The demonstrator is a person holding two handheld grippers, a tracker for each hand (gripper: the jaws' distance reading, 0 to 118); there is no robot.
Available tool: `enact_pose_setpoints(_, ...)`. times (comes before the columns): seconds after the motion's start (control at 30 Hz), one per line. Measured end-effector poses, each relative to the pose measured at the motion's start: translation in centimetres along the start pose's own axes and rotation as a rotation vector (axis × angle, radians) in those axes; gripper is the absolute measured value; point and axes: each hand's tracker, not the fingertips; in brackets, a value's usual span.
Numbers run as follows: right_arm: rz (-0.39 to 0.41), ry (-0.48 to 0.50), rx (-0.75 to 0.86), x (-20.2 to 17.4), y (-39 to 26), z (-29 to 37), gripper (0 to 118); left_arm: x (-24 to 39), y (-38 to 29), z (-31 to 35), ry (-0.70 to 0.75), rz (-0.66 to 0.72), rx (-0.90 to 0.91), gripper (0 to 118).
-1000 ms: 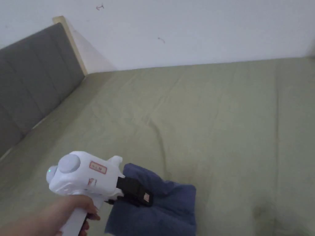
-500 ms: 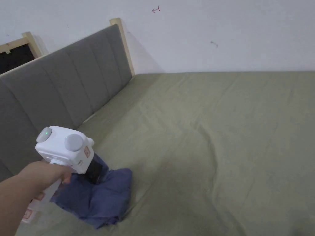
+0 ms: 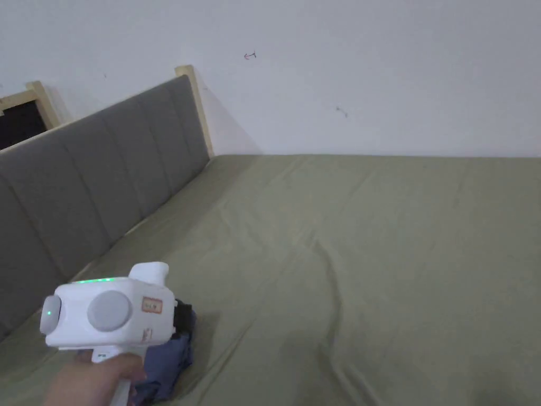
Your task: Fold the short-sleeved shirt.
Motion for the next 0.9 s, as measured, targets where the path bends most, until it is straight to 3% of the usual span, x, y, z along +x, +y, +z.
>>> enact_pose_setpoints(0.17,-0.013,-0.012,0.126,0.6,0.9,5.4,0,10.5,-5.7,5.9,-0.146,-0.006,0.275,0)
enact_pose_setpoints(0.3,-0.018,-0.036,0.327,1.2,1.6,11.7,0,17.1,-8.5,11.5,-0.234,-0.042,0.481,0)
enact_pose_setpoints(0.4,0.001,-0.127,0.522,1.1,1.7,15.8,0,20.5,-9.2,13.9,-0.233,-0.118,0.613,0)
enact_pose_setpoints(0.47,-0.006,-0.158,0.663,1.0,1.5,17.6,0,22.2,-10.0,14.6,-0.152,-0.209,0.739,0)
enact_pose_setpoints(0.57,0.001,-0.192,0.857,0.8,0.6,19.2,0,23.8,-10.5,15.7,-0.098,-0.128,0.834,0)
enact_pose_setpoints(0.67,0.087,-0.366,0.978,0.3,-0.6,19.1,0,25.0,-11.0,16.5,-0.044,-0.145,0.923,0)
enact_pose_setpoints(0.73,0.135,-0.438,1.012,0.6,-1.6,18.4,0,26.0,-11.7,16.5,-0.009,-0.235,0.961,0)
enact_pose_setpoints(0.83,0.068,-0.448,0.946,1.5,-2.1,17.2,0,27.0,-12.5,16.5,-0.013,-0.251,0.917,0)
enact_pose_setpoints(0.9,0.068,-0.488,0.903,1.5,-2.2,16.8,0,27.3,-13.4,16.5,-0.025,-0.224,0.904,0)
